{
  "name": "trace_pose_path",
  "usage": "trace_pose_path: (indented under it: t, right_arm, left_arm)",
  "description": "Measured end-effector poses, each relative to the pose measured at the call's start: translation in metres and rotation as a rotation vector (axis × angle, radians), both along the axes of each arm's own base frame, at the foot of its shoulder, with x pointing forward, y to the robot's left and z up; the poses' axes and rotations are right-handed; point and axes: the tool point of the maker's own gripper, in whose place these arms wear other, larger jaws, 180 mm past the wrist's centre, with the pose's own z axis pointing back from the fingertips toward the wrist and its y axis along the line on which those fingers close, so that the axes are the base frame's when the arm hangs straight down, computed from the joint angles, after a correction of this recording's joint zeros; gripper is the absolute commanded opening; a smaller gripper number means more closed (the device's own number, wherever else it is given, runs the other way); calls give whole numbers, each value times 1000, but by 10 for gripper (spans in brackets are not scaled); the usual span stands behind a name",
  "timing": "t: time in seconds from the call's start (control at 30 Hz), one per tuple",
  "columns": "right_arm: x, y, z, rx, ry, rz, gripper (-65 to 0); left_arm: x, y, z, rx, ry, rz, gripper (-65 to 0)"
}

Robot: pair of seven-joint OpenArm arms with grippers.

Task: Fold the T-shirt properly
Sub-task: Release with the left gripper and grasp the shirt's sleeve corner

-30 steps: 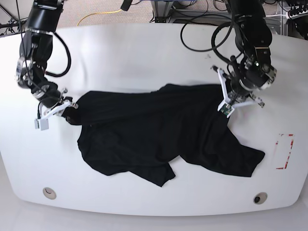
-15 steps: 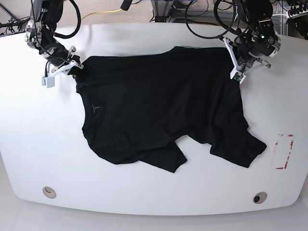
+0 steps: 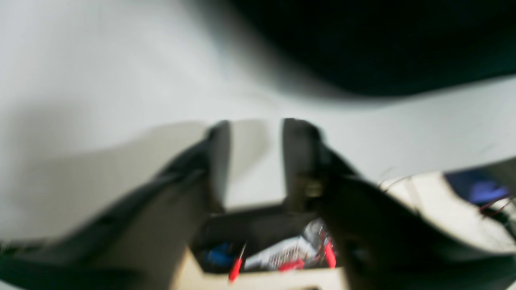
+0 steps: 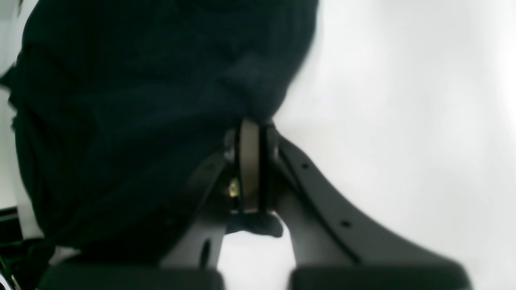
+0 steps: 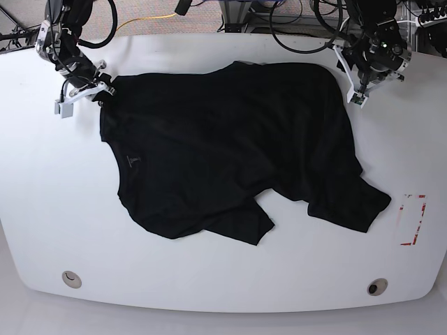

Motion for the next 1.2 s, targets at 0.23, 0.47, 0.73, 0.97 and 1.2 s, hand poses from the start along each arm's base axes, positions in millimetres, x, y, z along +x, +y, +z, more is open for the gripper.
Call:
trace_pose_path:
  t: [0.23,0.47,0.73,0.97,1.2]
  right_arm:
    - [2,-1,1,4,-7,-5,-650]
    - [3,0,2,5,-10,-6,-650]
    - [3,2,1,16,-13,-16,-650]
    - [2,10,-2,39,-12,-24,-650]
    - [7,16,0,57,-28,-35,-650]
  left_arm:
    - [7,2,3,-2,-23,0,-346]
    - [42,2,20,-1,-114,3,-369]
    - [104,-2,59,0,-280,-9,-350]
    - [148,-25,84,-21,-368,-88,-224]
    - [176,-46,79,-61,-345,-148,-208]
